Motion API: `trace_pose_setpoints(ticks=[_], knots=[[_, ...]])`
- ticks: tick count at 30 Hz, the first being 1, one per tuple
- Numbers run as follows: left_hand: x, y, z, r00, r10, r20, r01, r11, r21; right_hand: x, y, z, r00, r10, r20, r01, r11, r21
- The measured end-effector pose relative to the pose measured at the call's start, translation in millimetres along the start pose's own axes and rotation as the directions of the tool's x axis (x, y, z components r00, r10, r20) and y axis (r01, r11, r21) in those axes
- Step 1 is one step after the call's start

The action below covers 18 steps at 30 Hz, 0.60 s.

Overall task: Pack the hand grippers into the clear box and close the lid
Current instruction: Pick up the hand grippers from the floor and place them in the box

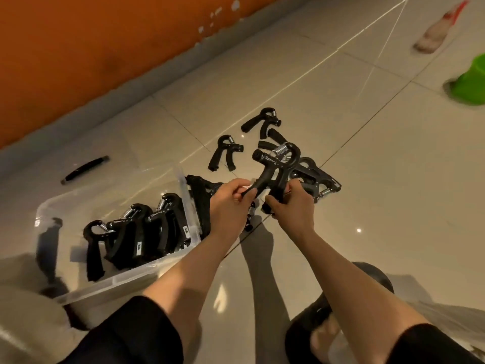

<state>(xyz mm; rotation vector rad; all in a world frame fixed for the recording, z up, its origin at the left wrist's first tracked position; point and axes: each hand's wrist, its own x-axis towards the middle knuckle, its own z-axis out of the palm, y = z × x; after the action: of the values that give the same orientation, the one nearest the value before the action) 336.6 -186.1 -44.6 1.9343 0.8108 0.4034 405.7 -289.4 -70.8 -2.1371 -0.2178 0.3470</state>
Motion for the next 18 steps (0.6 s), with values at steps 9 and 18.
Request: trace_pose_setpoints(ticks=[9,18], knots=[[-26.8,-21.0,-105.5,0.990,-0.104,-0.099,0.082,0.976,-0.204,-43.1,-82.3,49.4,0.955,-0.224,0.195,0.245,0.965,-0.090],[-39.4,-64.4,-167.2,0.945,-0.214,-0.247,0.192,0.975,-0.112,-78.8,-120.8,103.5,0.883,-0.267,0.386,0.379,0.891,-0.249]])
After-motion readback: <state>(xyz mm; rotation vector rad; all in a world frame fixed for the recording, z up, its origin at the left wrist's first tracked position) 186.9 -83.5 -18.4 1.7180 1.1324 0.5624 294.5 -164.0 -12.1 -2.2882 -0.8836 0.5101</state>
